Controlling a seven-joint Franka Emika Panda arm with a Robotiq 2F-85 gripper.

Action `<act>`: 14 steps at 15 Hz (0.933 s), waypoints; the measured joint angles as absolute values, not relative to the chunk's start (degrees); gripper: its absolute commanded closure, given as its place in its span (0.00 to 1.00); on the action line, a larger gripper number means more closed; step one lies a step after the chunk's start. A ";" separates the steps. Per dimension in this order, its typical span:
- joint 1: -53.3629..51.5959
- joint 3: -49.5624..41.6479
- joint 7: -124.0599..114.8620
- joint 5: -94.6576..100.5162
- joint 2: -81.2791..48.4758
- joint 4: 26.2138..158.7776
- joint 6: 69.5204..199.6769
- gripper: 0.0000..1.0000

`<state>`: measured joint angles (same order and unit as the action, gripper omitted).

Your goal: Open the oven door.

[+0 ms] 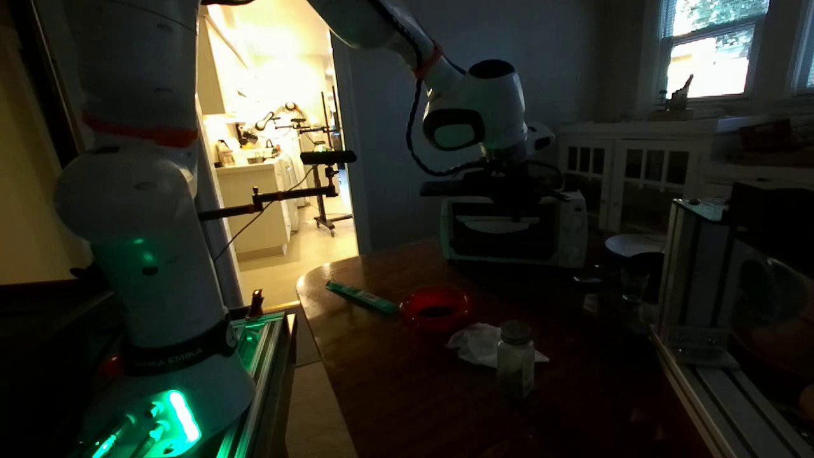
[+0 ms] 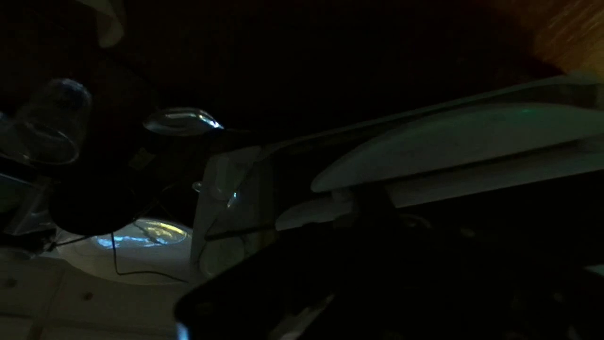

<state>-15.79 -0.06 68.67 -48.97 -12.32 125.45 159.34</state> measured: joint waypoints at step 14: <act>-15.78 -3.19 63.86 -44.61 -12.07 132.67 159.34 1.00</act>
